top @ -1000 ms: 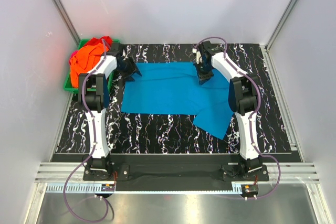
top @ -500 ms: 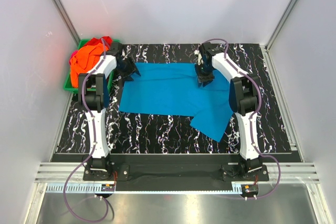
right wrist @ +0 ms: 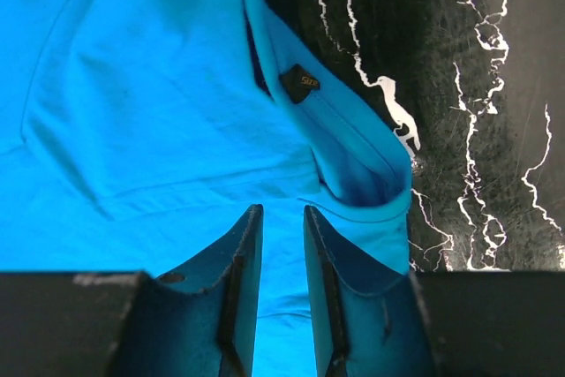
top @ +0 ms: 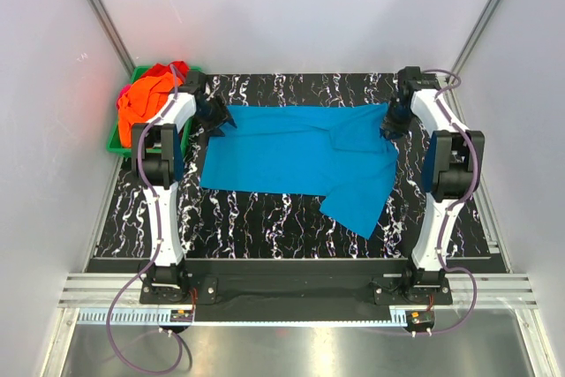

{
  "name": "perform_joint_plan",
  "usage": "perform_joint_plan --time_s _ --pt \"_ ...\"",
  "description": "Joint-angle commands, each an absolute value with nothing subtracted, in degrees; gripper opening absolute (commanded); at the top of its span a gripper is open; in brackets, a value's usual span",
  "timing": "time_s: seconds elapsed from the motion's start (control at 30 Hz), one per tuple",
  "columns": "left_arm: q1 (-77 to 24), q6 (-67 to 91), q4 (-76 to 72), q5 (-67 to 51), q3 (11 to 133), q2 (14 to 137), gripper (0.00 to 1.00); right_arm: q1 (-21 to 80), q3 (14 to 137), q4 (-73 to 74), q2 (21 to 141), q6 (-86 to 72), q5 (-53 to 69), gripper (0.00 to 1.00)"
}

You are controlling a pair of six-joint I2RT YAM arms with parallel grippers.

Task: Fold and stack the t-shirts
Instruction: Fold the tshirt

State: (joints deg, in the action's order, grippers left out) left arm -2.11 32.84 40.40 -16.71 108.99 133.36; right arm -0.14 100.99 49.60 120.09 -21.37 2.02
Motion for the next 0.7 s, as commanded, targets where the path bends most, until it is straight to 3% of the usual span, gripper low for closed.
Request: perform_joint_plan --time_s 0.0,0.67 --pt "-1.41 31.73 41.31 -14.94 107.49 132.98 0.59 0.70 101.34 50.01 120.67 -24.96 -0.88 0.32" --pt "-1.41 32.17 41.04 -15.38 107.23 132.89 0.59 0.70 96.33 47.11 124.28 -25.84 -1.32 0.29"
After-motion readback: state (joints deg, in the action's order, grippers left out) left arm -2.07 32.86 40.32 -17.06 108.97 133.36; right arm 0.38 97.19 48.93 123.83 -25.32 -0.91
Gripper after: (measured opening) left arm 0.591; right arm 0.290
